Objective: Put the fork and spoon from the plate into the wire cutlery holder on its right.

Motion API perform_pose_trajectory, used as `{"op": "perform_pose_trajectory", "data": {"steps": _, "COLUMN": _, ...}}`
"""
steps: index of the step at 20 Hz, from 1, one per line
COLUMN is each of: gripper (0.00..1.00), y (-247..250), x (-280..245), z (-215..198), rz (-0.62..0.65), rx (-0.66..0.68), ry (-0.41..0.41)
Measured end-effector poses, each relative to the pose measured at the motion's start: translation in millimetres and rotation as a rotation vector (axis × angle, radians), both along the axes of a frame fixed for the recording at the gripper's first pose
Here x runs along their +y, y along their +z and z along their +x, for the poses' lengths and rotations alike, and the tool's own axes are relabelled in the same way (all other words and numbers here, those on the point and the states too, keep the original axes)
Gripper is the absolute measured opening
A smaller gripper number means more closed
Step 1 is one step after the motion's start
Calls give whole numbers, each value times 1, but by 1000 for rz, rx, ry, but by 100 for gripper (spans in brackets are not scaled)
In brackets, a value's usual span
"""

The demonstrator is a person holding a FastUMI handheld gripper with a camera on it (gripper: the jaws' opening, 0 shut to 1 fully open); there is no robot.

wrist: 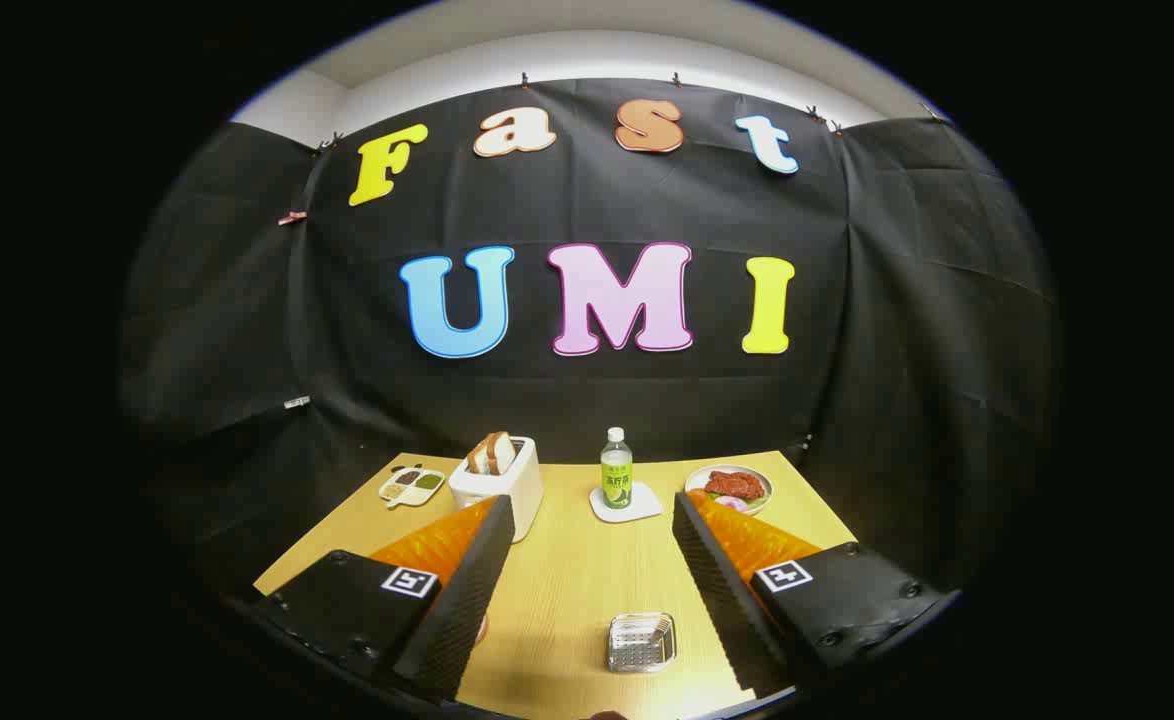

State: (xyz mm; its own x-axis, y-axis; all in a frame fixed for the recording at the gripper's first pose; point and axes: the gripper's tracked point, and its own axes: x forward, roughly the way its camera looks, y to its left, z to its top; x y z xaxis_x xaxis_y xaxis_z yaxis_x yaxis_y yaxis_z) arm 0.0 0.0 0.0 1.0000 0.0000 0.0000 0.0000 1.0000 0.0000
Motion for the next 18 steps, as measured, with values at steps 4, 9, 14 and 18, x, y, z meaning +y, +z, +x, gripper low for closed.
{"op": "perform_pose_trajectory", "data": {"steps": 4, "gripper": 99, "y": -10, "x": 4, "z": 3, "rz": 3, "rx": 13, "ry": -15}}
{"op": "perform_pose_trajectory", "data": {"steps": 9, "gripper": 99, "y": -4, "x": 6, "z": 4, "rz": 7, "rx": -15, "ry": -42}}
{"op": "perform_pose_trajectory", "data": {"steps": 14, "gripper": 99, "y": 4, "x": 7, "z": 8, "rz": 21, "rx": -48, "ry": -68}}
{"op": "perform_pose_trajectory", "data": {"steps": 18, "gripper": 99, "y": -5, "x": 16, "z": 12, "rz": 37, "rx": -26, "ry": -57}}
